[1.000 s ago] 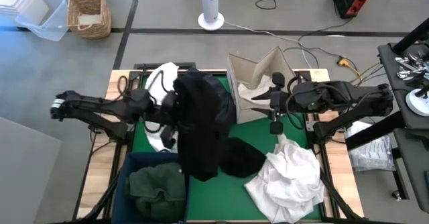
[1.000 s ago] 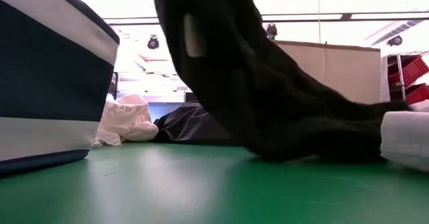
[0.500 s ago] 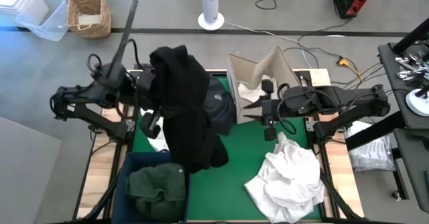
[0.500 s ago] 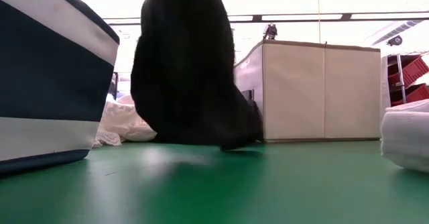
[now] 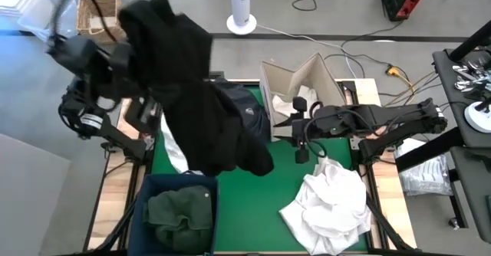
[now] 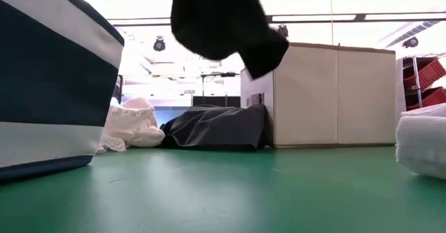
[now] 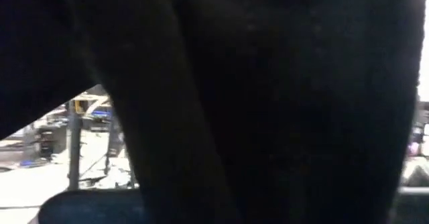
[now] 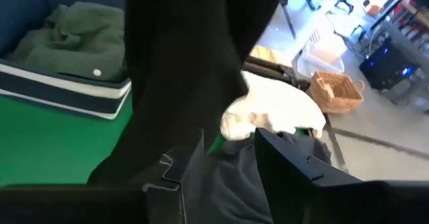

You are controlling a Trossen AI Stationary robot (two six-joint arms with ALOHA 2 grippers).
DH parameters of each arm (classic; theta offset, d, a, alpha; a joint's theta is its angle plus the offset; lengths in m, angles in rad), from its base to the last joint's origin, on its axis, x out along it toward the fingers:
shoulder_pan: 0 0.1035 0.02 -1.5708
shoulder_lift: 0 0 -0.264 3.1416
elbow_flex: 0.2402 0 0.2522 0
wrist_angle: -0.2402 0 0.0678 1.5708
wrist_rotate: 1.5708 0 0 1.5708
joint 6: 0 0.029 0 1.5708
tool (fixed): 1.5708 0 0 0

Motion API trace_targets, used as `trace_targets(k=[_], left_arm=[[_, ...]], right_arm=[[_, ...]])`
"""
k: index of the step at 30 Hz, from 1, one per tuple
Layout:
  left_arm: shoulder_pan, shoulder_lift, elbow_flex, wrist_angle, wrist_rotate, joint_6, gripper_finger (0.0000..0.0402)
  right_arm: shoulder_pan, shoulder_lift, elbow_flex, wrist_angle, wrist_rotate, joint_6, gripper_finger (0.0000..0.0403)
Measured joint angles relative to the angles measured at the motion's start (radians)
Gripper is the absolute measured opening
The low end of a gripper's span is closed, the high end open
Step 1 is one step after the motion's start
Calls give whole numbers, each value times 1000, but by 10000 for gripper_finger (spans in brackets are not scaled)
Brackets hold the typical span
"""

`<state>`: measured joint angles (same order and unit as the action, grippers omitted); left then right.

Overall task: Sort clothes
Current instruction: Put the black jacket into the blue laundry organizer

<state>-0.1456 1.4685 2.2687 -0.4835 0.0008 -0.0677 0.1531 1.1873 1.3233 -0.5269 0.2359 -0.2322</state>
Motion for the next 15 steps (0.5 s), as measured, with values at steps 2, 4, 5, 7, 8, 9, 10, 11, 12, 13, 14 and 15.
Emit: trace_targets(k=[2,4,5,7,8,9,10,11,12,13,14,15], left_arm=[[-1,21,86,-57,-42,0,25],[-2,2,66,-19,-69,-3,25],[-3,-12,50,-10,-87,-3,25],[-3,-27,42,8,-112,0,25],[-3,-32,42,5,-120,3,25],[-4,-37,42,8,-121,3,25],[-8,-41,42,12,-121,0,25],[-14,-42,42,15,-125,-7,25],[-23,-42,42,18,-125,-17,25],[-35,-43,42,20,-126,-24,25],[-50,-41,42,20,-125,-27,25],[-67,-37,42,23,-125,-30,25]], right_arm=[[-12,0,-11,9,0,5,131],[-23,0,-15,18,1,9,134],[-30,0,-16,18,1,12,136],[-42,0,-17,19,1,14,138],[-49,0,-17,23,0,14,139],[-55,0,-17,29,0,14,139],[-58,0,-17,39,1,19,139],[-65,0,-17,43,1,24,139],[-71,0,-17,40,1,25,139],[-77,0,-17,38,1,28,138],[-84,0,-18,38,1,31,136],[-89,0,-19,34,1,31,135]])
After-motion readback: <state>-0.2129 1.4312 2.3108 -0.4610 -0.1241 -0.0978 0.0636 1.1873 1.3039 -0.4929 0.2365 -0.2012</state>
